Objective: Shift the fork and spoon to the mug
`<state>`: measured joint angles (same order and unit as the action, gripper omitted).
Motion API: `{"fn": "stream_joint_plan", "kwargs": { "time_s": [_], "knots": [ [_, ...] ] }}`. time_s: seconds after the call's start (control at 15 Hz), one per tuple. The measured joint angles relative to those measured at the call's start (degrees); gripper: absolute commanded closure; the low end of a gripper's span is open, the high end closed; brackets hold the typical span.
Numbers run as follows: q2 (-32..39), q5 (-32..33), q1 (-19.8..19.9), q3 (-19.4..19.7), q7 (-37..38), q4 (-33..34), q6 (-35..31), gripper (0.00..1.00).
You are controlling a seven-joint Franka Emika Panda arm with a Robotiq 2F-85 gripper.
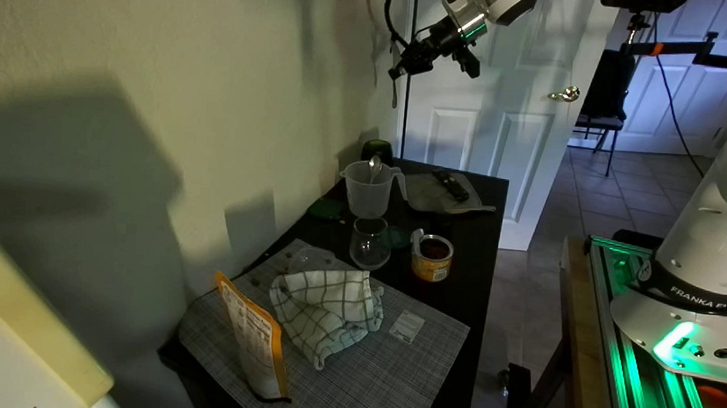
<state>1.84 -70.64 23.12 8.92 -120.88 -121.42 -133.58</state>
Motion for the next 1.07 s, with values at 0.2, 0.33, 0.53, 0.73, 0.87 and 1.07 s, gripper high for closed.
{"fn": "stream_joint_plan", "kwargs": {
  "time_s": [0.2,0.33,0.53,0.73,0.87,1.07],
  "knots": [
    [4.33,-4.95,-0.45,2.68,-1.44,2.29,-0.01,0.98],
    [8.54,-8.98,-0.46,3.64,-2.19,4.51,-0.01,0.98],
    [14.97,-13.7,-0.43,4.57,-2.21,8.43,-0.06,0.98],
    [20.33,-16.73,-0.44,4.75,-1.9,12.58,-0.04,0.98],
    [23.26,-17.14,-0.57,4.64,-0.64,15.4,-0.03,0.98],
    [27.18,-17.11,-0.92,4.4,2.75,19.45,-0.01,0.98]
  ]
}}
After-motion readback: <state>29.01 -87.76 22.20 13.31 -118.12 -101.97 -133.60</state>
